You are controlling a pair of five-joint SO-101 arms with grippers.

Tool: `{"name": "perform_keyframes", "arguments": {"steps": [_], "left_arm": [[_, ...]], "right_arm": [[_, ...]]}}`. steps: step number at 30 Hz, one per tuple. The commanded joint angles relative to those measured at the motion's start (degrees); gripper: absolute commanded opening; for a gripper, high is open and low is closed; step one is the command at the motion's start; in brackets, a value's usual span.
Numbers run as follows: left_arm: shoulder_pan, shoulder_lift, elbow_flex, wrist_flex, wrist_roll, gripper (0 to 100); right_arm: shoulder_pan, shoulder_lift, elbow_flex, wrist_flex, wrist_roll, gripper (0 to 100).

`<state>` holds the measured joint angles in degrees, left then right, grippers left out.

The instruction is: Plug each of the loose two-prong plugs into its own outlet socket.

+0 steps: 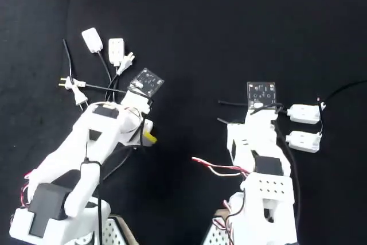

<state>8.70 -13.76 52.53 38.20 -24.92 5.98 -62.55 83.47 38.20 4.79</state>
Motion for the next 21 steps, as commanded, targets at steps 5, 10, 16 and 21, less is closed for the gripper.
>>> {"name": "perform_keyframes", "arguments": {"steps": [5,10,16,21], "left_arm": [[3.38,0.00,-3.03,2.37,-4.84,24],[4.70,0.09,-2.95,2.46,-4.84,9],[6.11,0.09,-2.95,6.95,-6.86,4],[10.86,-0.53,-1.19,12.48,-8.70,4]], "right_arm": [[-0.53,-1.01,-0.57,0.26,0.26,2.1],[-0.53,-1.01,-0.57,0.26,0.26,2.1],[-0.53,-1.01,-0.57,0.18,0.26,2.1],[-0.53,-1.01,-0.57,0.09,0.26,2.1]]}}
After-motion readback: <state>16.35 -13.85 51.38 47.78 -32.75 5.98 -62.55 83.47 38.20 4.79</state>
